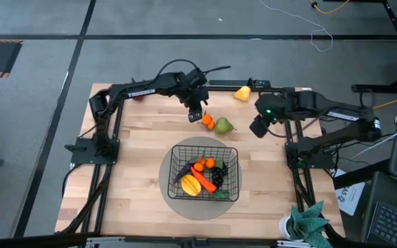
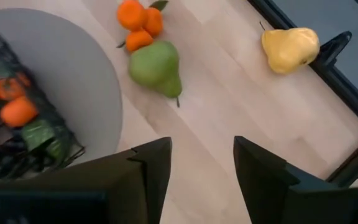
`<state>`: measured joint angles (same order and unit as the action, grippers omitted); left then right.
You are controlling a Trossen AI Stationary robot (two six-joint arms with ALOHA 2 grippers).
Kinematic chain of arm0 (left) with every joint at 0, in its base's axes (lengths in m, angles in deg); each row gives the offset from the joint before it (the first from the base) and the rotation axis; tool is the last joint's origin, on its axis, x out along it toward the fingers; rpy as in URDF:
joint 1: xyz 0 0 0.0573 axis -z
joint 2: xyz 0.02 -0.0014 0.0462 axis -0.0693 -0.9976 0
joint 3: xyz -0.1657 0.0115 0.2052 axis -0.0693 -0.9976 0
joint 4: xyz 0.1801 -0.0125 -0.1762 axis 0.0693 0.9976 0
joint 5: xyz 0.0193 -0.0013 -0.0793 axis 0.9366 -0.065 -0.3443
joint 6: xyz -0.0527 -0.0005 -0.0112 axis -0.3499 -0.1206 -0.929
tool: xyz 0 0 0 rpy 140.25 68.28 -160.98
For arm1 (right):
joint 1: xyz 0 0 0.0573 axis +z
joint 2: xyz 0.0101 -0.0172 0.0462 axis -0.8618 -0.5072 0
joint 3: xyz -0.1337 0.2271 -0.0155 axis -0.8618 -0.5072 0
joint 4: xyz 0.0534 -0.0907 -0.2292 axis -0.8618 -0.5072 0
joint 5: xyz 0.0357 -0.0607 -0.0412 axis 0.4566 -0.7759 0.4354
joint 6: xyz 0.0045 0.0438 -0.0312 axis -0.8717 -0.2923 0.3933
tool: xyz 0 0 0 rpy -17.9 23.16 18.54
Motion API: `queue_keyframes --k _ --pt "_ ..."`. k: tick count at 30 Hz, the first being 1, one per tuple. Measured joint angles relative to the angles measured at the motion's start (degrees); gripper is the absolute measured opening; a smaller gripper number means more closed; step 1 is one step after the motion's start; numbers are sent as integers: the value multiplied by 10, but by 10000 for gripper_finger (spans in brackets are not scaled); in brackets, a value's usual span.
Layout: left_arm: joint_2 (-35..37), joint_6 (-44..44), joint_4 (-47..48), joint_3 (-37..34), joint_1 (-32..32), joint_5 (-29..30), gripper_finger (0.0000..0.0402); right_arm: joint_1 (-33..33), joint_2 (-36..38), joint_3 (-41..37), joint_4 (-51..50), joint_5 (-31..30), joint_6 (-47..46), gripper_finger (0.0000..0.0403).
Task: Build produce basket
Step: Put the oranges into the wire basket
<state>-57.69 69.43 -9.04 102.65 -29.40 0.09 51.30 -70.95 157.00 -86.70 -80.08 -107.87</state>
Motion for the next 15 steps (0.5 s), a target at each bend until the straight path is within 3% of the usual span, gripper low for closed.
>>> queue_keyframes --k 6,15 --pt "-42 68 -8 0 9 34 158 33 40 0 -4 6 -17 161" --pt "-97 188 -6 0 24 134 161 76 68 0 -5 7 -17 161"
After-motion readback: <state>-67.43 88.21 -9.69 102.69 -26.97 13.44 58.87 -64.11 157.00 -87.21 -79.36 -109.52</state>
